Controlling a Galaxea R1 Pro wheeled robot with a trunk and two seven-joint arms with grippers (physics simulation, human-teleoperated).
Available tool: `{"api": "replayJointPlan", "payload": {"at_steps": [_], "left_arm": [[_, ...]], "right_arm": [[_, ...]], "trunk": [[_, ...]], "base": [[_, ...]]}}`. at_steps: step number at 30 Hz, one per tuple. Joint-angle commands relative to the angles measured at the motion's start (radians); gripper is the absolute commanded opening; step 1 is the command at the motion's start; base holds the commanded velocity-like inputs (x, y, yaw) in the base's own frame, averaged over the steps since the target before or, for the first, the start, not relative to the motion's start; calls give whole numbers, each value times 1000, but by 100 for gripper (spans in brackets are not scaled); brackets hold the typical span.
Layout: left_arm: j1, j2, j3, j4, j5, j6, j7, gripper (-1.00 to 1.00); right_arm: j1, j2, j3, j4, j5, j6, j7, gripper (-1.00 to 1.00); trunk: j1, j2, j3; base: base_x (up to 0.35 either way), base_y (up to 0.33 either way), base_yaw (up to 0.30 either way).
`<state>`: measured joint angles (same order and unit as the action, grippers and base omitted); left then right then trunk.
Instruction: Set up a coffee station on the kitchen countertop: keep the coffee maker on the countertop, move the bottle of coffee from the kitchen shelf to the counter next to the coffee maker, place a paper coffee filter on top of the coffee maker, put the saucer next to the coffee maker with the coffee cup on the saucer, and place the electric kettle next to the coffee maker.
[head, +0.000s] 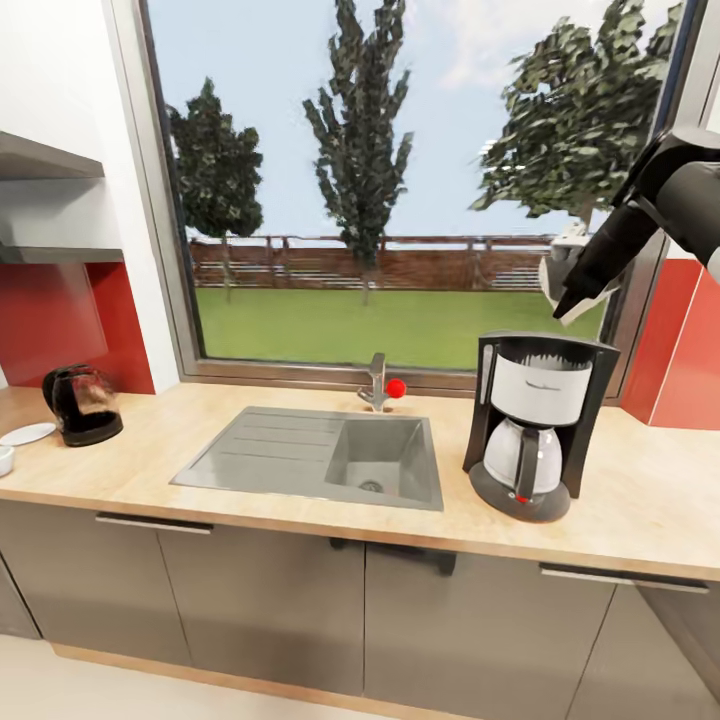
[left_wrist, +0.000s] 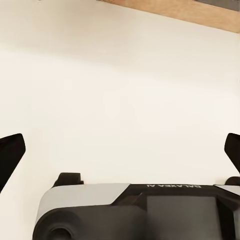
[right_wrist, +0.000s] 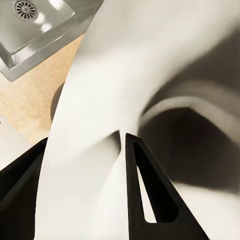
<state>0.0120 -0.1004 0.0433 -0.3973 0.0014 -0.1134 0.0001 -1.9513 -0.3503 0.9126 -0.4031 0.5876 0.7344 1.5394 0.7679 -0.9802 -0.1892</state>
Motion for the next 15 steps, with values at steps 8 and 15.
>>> {"api": "replayJointPlan", "payload": {"at_steps": [8, 15], "left_arm": [[0, -1, 4, -1, 0, -1, 0, 100], [0, -1, 4, -1, 0, -1, 0, 100]], "right_arm": [[8, 2, 1, 134, 5, -104, 16, -100], [20, 2, -1, 164, -40, -164, 18, -100]], "trunk": [[0, -1, -1], [0, -1, -1]], "base": [[8, 0, 0], [0, 0, 0]]}}
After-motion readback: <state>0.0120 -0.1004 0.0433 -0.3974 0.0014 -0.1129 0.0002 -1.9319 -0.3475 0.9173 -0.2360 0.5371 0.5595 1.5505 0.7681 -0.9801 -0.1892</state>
